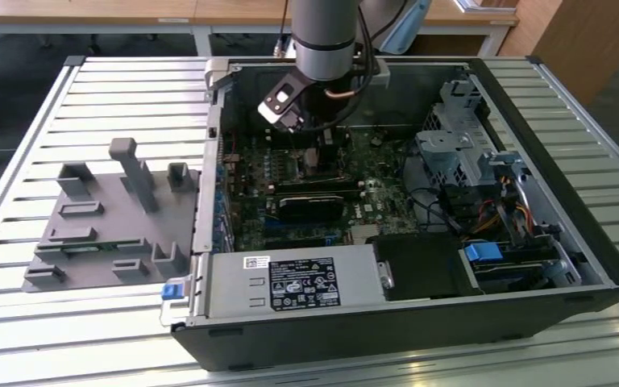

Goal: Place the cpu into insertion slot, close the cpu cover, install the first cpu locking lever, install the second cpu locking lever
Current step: 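Place the cpu into insertion slot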

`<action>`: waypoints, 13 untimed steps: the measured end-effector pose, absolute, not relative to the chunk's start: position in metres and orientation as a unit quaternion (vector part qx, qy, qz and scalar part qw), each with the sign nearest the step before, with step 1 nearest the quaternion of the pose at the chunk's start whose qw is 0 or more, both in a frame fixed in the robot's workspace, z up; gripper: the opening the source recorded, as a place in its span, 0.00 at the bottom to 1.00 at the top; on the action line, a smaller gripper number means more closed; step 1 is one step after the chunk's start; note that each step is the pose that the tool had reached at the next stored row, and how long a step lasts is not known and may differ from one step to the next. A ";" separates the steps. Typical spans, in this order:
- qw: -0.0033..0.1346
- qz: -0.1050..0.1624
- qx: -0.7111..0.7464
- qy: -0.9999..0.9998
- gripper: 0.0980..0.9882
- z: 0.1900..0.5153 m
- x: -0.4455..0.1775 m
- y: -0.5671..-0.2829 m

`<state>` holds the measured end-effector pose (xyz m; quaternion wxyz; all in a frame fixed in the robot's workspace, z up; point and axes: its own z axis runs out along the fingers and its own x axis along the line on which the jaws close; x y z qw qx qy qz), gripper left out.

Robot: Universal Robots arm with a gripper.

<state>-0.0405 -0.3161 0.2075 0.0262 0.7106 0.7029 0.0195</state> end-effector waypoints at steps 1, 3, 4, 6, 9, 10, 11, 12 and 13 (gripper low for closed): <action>0.026 0.019 0.711 0.703 0.50 0.207 -0.040 -0.316; 0.026 0.019 0.712 0.701 0.50 0.205 -0.040 -0.316; 0.026 0.019 0.714 0.700 0.50 0.204 -0.040 -0.316; 0.026 0.019 0.715 0.698 0.50 0.202 -0.040 -0.316; 0.026 0.019 0.716 0.697 0.50 0.200 -0.040 -0.316; 0.026 0.019 0.716 0.697 0.50 0.199 -0.040 -0.316; 0.026 0.019 0.716 0.697 0.50 0.199 -0.039 -0.316; 0.026 0.019 0.716 0.697 0.50 0.198 -0.039 -0.316; 0.026 0.019 0.716 0.697 0.50 0.198 -0.039 -0.316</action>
